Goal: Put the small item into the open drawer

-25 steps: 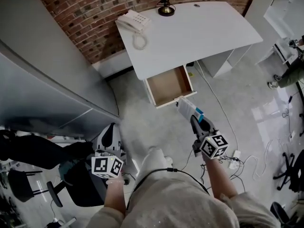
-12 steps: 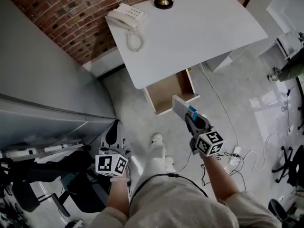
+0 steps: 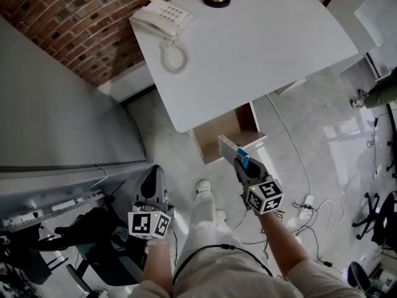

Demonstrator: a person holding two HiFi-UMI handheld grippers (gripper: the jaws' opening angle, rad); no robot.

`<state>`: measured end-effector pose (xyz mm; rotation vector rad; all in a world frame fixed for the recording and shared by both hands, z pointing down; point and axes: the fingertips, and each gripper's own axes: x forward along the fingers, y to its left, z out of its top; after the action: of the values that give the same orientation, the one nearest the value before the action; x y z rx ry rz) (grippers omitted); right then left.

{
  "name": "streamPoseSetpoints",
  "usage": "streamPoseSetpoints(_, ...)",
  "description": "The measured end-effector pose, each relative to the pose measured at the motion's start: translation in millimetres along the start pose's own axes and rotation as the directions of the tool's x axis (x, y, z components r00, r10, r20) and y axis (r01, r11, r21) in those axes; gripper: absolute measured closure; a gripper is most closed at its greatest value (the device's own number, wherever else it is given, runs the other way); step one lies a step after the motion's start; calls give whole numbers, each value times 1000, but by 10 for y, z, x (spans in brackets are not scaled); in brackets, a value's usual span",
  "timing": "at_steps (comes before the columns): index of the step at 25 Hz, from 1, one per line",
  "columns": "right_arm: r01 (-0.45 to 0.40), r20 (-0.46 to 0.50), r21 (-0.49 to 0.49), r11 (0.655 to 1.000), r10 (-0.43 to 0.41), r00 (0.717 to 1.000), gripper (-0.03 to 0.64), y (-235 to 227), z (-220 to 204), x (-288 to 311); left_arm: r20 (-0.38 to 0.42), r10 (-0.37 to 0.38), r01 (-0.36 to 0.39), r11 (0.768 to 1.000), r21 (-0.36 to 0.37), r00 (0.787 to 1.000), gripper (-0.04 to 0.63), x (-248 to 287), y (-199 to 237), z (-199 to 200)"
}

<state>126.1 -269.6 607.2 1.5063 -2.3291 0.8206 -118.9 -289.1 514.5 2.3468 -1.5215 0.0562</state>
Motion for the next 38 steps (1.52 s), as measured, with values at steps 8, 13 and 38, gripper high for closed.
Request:
streamPoseSetpoints(8, 26, -118, -116, 993, -40, 992, 549, -53, -322, 436, -35, 9, -10, 1000, -29, 999, 591, 204, 131, -392)
streamPoseSetpoints(13, 31, -202, -213, 976, -75, 977, 548, -55, -502, 661, -47, 11, -13, 999, -39, 999, 591, 305, 192, -548)
streamPoseSetpoints(38, -73, -384, -438, 896, -113, 916, 531, 26, -901, 1335, -55, 25, -30, 996, -89, 998, 590, 433, 340, -932)
